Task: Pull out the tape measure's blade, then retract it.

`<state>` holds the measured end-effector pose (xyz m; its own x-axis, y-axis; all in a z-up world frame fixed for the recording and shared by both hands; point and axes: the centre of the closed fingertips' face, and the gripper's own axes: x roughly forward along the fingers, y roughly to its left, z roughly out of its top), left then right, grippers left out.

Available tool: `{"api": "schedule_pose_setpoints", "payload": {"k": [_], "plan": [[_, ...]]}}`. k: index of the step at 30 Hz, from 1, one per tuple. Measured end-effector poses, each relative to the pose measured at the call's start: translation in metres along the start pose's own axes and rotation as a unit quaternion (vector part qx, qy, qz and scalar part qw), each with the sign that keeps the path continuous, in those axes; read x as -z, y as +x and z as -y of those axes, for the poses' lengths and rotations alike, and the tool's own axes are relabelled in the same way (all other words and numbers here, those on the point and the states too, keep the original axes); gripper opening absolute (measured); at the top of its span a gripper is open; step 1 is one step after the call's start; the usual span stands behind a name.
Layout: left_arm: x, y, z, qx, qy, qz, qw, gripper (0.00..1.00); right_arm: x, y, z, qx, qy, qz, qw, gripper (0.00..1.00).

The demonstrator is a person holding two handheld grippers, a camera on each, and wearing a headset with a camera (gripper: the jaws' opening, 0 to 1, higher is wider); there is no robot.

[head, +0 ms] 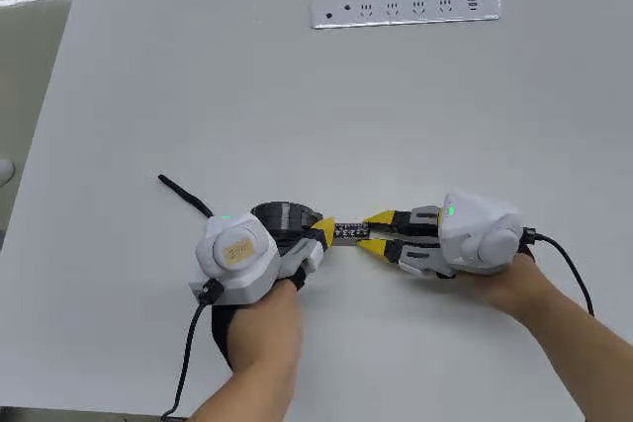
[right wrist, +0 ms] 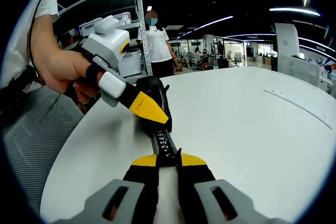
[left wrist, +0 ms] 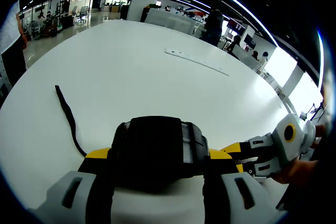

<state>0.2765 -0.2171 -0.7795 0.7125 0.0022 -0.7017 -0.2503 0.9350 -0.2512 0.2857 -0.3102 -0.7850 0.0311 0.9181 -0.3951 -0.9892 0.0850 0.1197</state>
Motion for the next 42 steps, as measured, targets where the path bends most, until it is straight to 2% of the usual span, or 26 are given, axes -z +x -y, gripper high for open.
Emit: {"api": "schedule_pose_setpoints", "payload": {"k": [42], "plan": [[-0.001, -0.002, 0.000, 0.005, -0.017, 0.002, 0.9998, 0.67, -0.012, 0.036, -0.009, -0.014, -0.026, -0.003, 0.9995, 0.11]]}}
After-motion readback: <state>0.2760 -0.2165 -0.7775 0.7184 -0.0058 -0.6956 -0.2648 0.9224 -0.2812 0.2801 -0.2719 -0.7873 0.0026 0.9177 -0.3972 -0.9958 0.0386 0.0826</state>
